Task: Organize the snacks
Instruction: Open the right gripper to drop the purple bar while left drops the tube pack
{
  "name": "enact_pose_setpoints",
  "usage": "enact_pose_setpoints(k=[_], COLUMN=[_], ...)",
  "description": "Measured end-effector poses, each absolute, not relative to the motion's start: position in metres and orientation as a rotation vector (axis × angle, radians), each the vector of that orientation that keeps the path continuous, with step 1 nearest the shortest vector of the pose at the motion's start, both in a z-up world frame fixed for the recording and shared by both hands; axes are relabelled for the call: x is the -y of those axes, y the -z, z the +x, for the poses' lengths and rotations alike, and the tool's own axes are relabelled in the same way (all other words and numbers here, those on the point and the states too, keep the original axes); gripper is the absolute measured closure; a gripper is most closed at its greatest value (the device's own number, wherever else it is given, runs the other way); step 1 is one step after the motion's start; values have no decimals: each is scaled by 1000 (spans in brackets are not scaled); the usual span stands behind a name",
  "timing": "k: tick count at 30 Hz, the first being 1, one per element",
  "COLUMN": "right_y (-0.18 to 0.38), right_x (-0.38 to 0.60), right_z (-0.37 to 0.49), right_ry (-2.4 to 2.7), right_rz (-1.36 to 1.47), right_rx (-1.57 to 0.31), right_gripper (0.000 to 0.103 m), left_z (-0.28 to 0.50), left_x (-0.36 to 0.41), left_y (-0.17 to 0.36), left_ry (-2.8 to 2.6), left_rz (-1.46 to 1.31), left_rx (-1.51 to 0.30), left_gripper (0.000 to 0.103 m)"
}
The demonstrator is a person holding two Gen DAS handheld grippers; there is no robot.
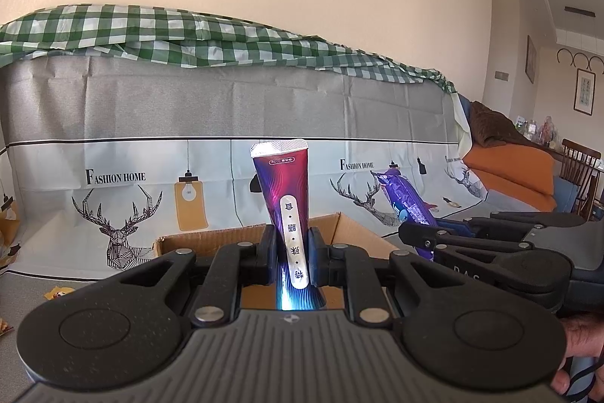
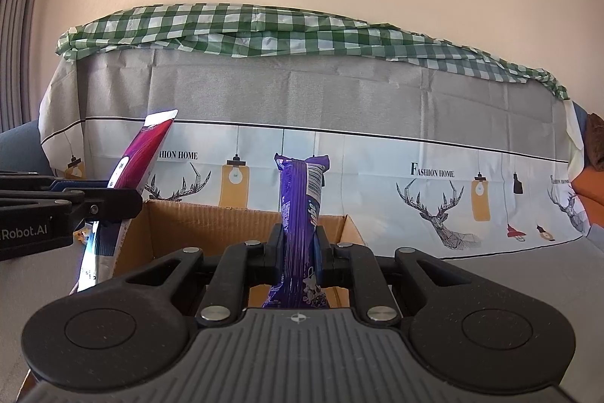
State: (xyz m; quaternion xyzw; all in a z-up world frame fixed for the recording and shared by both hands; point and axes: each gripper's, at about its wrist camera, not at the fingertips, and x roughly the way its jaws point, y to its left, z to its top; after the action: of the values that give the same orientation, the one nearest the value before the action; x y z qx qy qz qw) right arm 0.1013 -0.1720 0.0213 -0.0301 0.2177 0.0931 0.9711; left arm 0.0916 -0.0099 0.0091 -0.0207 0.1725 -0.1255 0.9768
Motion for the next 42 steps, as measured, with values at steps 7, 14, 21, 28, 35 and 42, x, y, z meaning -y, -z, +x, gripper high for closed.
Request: enact_pose_setpoints(k=[7,14,21,28,35,42], right_y=[-21,-21,-21,-21,-20,-20], right_x=[172,171,171,171,171,169], right_z=[101,101,100,100,102,103], right_ry=[-188,-191,-191,-192,-210,-194], right_rz=[-62,-66,-68,-69,-69,-77], right_rx=[-438,-438,-436,-436,-456,-451], right_gripper=[88,88,88,88,82,45], left_z=[92,92,93,94,99,99], left_x=[10,11,11,10,9,1], left_y=[-9,-9,-9,-8,-5,-7], left_ry=[253,255,252,252,254,227], left_rz=[-38,-36,-37,-39,-54,-58], left_rx=[-348,-352,-353,-358,-395,-392], left_gripper=[86,86,85,85,72,64])
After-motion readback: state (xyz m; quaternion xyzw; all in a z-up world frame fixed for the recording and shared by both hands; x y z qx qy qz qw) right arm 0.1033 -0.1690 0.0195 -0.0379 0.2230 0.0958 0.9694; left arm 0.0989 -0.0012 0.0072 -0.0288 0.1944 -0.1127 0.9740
